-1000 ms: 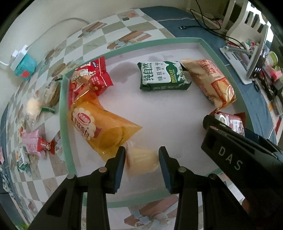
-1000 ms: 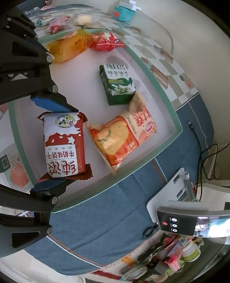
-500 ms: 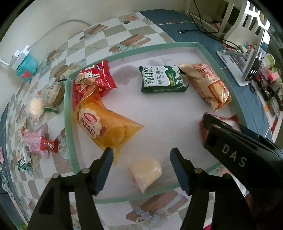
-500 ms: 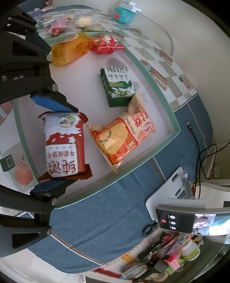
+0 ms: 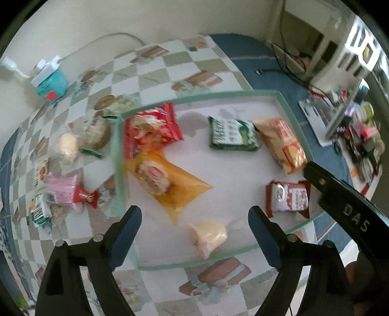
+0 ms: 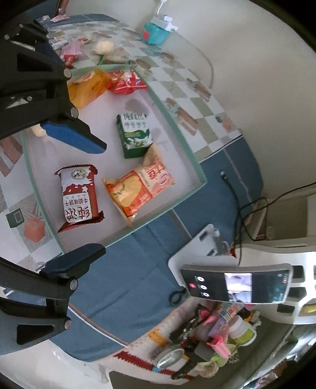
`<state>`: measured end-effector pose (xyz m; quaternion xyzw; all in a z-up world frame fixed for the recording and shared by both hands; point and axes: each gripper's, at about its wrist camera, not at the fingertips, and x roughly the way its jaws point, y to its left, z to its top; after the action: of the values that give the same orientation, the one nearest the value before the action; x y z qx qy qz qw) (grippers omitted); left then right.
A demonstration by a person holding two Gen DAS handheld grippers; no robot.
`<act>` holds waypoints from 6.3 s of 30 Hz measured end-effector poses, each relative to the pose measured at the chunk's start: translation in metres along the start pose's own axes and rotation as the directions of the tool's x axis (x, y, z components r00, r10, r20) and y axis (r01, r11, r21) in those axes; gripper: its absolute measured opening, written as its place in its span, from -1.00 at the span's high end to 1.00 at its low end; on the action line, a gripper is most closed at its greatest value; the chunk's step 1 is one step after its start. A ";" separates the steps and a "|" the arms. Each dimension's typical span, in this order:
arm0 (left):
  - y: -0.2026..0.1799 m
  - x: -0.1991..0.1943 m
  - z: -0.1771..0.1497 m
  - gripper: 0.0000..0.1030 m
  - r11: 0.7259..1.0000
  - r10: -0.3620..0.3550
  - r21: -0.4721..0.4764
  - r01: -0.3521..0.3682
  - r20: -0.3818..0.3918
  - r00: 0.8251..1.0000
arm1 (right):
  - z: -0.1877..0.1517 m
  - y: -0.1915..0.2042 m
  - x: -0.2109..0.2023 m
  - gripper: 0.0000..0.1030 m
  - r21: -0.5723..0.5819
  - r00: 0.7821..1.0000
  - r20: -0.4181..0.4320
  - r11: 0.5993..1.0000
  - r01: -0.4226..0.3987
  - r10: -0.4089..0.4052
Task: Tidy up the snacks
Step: 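Open the left tool to drop the jelly cup while right tool releases biscuit bag, then move both open tools back over the snack pile, then grasp the green cracker bag with left tool while right tool grasps small red candy, then lift the cracker bag with left tool while right tool carries red candy toward the tray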
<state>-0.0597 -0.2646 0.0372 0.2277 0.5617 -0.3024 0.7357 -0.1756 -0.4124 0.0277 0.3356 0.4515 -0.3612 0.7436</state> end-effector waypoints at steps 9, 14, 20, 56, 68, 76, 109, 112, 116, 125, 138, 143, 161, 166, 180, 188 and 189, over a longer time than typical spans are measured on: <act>0.090 -0.006 0.005 -0.80 0.961 0.118 -0.256 -0.108 0.022 0.993 | -0.006 0.020 0.003 -0.61 -0.047 1.000 -0.017 0.999 0.012 -0.013; 0.136 -0.012 -0.004 -0.80 0.919 0.195 -0.350 -0.181 0.006 0.981 | -0.011 0.043 0.000 -1.00 -0.089 1.000 -0.005 0.996 -0.029 0.028; 0.187 -0.016 -0.025 -0.80 0.863 0.270 -0.437 -0.254 -0.028 0.963 | -0.020 0.076 -0.009 -1.00 -0.163 0.999 0.014 0.986 -0.037 0.040; 0.380 -0.017 -0.106 -0.81 0.647 0.205 -0.730 -0.222 -0.114 0.972 | -0.112 0.286 0.005 -1.00 -0.441 0.994 -0.076 0.891 -0.109 0.084; 0.389 0.004 -0.089 -0.81 0.654 0.163 -0.730 -0.199 -0.121 0.979 | -0.104 0.289 0.035 -1.00 -0.438 0.996 -0.082 0.896 -0.072 0.040; 0.387 0.018 -0.075 -0.81 0.676 0.142 -0.711 -0.194 -0.133 0.981 | -0.104 0.299 0.046 -0.83 -0.471 0.995 -0.082 0.878 -0.087 0.055; 0.338 0.070 -0.030 -0.81 0.780 0.122 -0.593 -0.201 -0.171 0.978 | -0.101 0.303 0.085 -0.08 -0.469 0.978 -0.196 0.868 -0.163 0.078; 0.343 0.070 -0.035 -0.80 0.767 0.121 -0.609 -0.202 -0.173 0.978 | -0.101 0.302 0.085 -0.08 -0.473 0.979 -0.194 0.867 -0.155 0.070; 0.349 0.070 -0.039 -0.80 0.748 0.135 -0.626 -0.220 -0.182 0.974 | -0.104 0.302 0.090 -0.08 -0.469 0.975 -0.214 0.871 -0.149 0.051; 0.361 0.071 -0.049 -0.80 0.716 0.139 -0.661 -0.227 -0.184 0.973 | -0.108 0.309 0.090 0.11 -0.497 0.978 -0.206 0.856 -0.141 0.041; 0.353 0.058 -0.043 -0.09 0.735 0.126 -0.651 -0.189 -0.142 0.982 | -0.103 0.303 0.087 0.48 -0.452 0.970 -0.226 0.872 -0.187 0.091; 0.351 0.049 -0.043 0.34 0.732 0.110 -0.661 -0.166 -0.126 0.986 | -0.100 0.295 0.076 0.49 -0.447 0.971 -0.217 0.873 -0.194 0.104; 0.385 0.028 -0.082 0.59 0.691 0.041 -0.717 -0.089 -0.084 0.996 | -0.105 0.289 0.052 0.49 -0.436 0.971 -0.205 0.877 -0.202 0.122; 0.392 0.023 -0.088 0.68 0.685 0.041 -0.724 -0.088 -0.082 0.996 | -0.106 0.289 0.052 0.49 -0.431 0.969 -0.213 0.878 -0.209 0.126; 0.413 0.040 -0.085 -0.38 0.631 0.058 -0.772 -0.081 -0.057 0.997 | -0.101 0.287 0.060 0.49 -0.411 0.964 -0.227 0.884 -0.223 0.137; 0.405 0.054 -0.070 -0.39 0.643 0.105 -0.758 -0.110 -0.055 0.993 | -0.103 0.293 0.067 0.49 -0.415 0.962 -0.236 0.881 -0.227 0.137; 0.403 0.058 -0.068 -0.39 0.648 0.101 -0.752 -0.117 -0.068 0.993 | -0.103 0.294 0.068 0.49 -0.416 0.962 -0.237 0.881 -0.227 0.136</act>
<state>0.1861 0.0578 -0.0388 -0.0620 0.6287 0.0052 0.7751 0.0502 -0.1921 -0.0217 0.2348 0.5604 -0.1427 0.7813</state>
